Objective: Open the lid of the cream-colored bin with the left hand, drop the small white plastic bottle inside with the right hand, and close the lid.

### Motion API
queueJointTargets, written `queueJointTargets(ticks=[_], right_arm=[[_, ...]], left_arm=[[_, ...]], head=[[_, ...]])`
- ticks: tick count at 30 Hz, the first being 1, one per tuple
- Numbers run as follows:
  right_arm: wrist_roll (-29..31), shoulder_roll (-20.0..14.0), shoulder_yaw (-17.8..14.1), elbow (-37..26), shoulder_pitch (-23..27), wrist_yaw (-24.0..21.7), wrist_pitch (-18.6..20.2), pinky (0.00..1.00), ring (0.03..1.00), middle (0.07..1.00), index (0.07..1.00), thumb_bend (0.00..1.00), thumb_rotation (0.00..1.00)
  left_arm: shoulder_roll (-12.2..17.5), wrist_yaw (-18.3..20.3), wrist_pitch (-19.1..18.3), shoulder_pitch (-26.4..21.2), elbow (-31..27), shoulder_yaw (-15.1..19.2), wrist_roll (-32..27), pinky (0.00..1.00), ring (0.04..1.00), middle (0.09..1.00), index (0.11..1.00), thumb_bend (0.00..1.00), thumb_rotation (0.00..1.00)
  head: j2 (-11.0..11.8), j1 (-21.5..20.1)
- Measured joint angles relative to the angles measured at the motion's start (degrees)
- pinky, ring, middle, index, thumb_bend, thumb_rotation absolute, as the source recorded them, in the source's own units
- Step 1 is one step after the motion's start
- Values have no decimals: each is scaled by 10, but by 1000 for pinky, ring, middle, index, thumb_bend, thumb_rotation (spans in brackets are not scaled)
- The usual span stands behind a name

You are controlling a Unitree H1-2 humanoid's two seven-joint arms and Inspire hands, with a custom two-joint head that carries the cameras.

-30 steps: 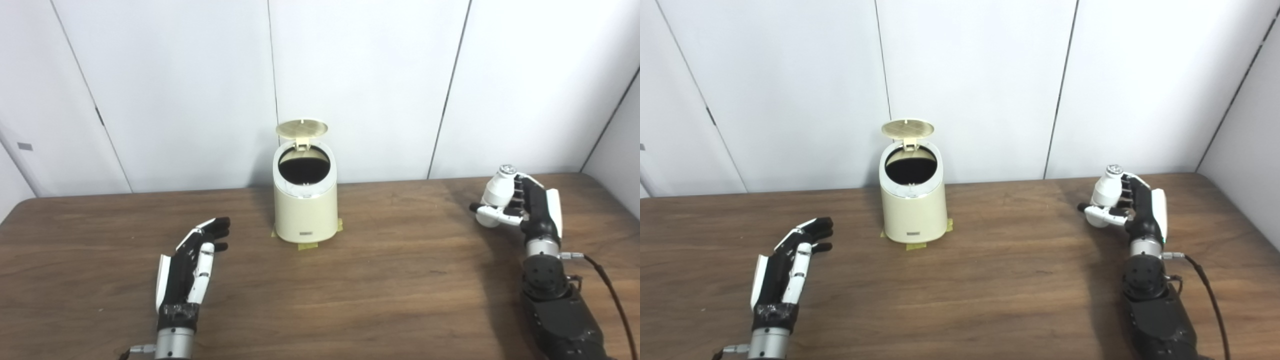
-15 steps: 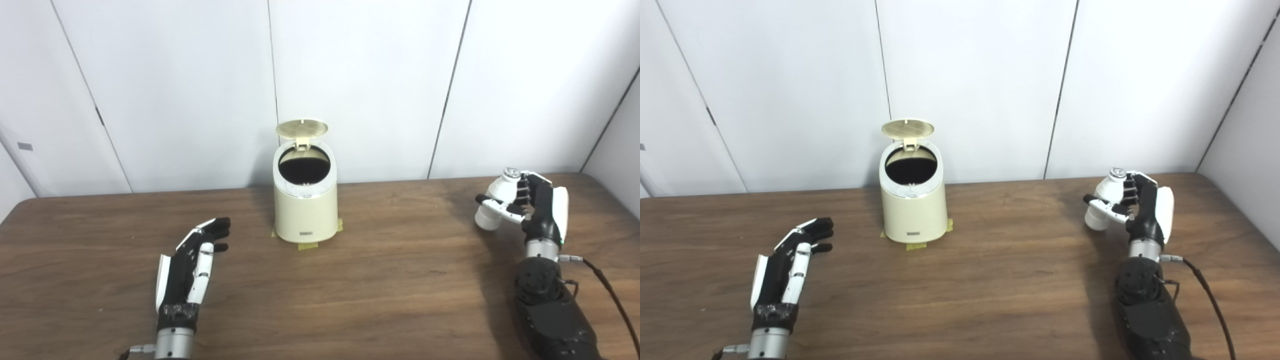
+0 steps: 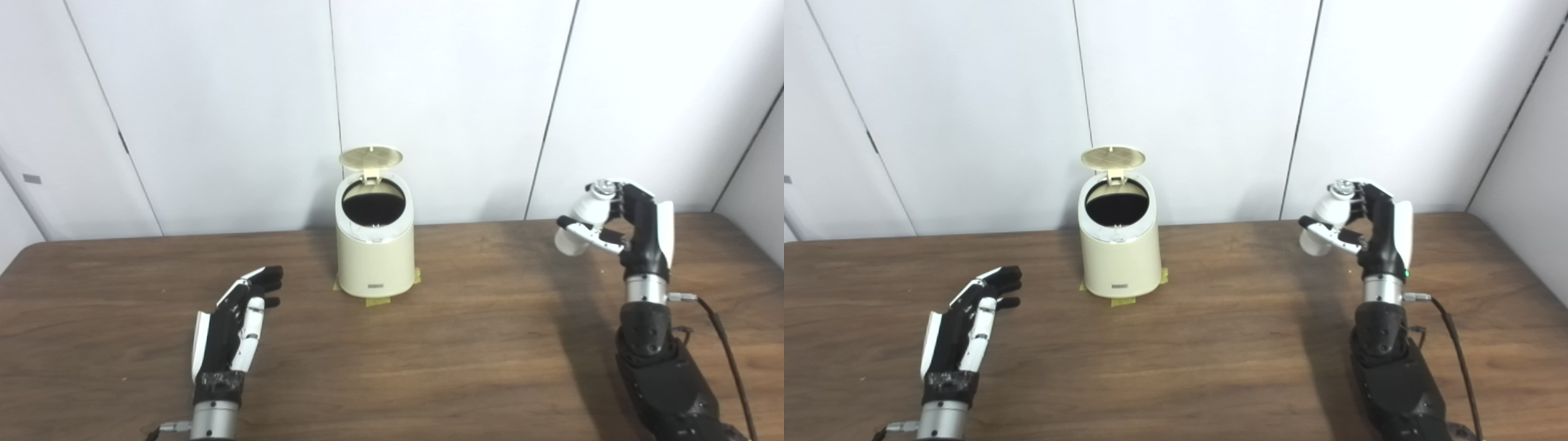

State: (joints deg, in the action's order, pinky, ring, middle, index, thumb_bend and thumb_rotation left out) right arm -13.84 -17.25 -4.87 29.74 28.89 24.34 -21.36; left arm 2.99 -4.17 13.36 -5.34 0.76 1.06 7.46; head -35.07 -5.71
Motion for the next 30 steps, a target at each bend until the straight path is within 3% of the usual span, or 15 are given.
queueJointTargets(ticks=[11,18,24,30], right_arm=[[17,46,25,-188,-3,-86,14,372,428,492,507,518,0],[11,85,49,-269,-6,-128,57,362,441,484,500,518,0],[-13,104,72,-276,1,-145,53,332,413,485,527,514,0],[-7,114,83,-277,6,-171,52,341,414,486,523,515,0]], left_arm=[[-1,-4,0,-2,1,-2,9,690,761,770,753,153,811],[-1,-5,-6,-10,15,-2,10,689,763,773,758,136,733],[-1,-6,-10,-19,28,0,7,699,770,779,771,203,716],[-7,-1,-47,-18,29,15,-36,728,784,787,783,260,759]], head=[[4,0],[11,4],[17,10],[19,18]])
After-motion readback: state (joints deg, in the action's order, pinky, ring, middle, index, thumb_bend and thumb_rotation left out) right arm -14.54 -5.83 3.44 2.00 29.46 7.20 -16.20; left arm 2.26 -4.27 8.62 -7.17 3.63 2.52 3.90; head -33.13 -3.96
